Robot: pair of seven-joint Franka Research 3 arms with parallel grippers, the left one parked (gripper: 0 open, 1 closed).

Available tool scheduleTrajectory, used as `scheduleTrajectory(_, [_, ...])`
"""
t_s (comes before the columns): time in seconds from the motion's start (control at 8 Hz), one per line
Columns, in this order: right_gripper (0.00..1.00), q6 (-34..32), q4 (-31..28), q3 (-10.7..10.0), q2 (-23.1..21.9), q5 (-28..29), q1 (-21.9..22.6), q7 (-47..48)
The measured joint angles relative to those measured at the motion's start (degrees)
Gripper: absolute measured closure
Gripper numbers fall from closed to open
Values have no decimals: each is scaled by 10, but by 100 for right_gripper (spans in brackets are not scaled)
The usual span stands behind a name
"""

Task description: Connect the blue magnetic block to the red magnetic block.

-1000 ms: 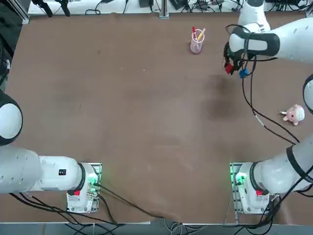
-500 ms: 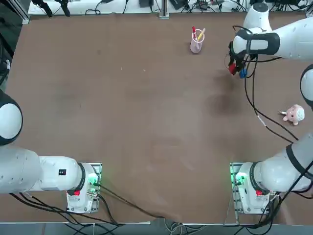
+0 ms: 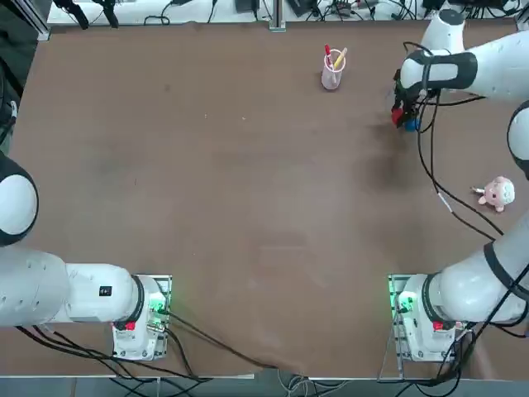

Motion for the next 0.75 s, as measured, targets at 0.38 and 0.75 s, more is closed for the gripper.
scheduleTrajectory(0.38, [52,14,0,0,17,13,-14,-1])
scheduleTrajectory(0.75, [52,37,0,2,36,13,-14,-5])
